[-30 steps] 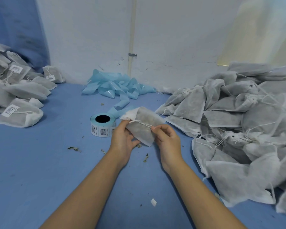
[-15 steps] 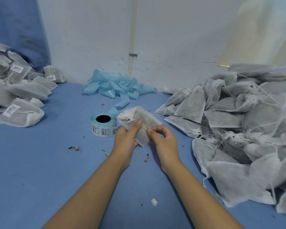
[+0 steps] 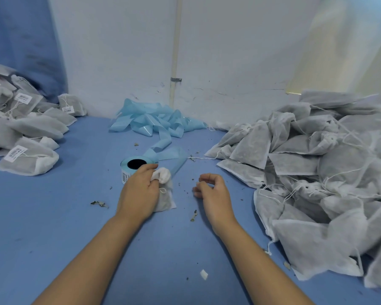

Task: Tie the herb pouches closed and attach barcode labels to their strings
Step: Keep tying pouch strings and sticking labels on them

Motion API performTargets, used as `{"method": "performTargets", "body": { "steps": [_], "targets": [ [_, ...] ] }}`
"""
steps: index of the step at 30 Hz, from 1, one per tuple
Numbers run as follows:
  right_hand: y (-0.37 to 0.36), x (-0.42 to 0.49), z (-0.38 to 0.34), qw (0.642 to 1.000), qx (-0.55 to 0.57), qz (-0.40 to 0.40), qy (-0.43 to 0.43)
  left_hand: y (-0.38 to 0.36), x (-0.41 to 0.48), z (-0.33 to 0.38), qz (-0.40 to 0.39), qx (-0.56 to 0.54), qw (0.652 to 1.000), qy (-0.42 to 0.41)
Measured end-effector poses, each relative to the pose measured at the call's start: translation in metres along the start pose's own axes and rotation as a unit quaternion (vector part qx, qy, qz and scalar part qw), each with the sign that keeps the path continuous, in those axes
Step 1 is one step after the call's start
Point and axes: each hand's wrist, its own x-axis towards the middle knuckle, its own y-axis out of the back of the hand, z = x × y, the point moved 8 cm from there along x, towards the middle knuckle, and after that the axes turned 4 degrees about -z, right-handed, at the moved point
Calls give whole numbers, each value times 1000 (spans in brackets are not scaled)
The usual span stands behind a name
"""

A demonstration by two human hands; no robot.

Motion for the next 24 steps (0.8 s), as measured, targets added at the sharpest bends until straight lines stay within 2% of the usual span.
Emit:
{"method": "performTargets", "body": {
  "steps": [9,16,21,24],
  "targets": [
    [-5,-3,1,997,-71,-6,23,9,-3,-3,14,34,999,3],
    [-7,-5,-3,994,-101,-14,31,-2,-5,3,-31,83,995,-43],
    [-13,-9,-17,984,-127,-49,113,-14,-8,9,-112,-130,985,-29],
    [-18,-13,-22,973,-159,-62,156,-24,-12,18,-146,-183,972,-33]
  ]
}}
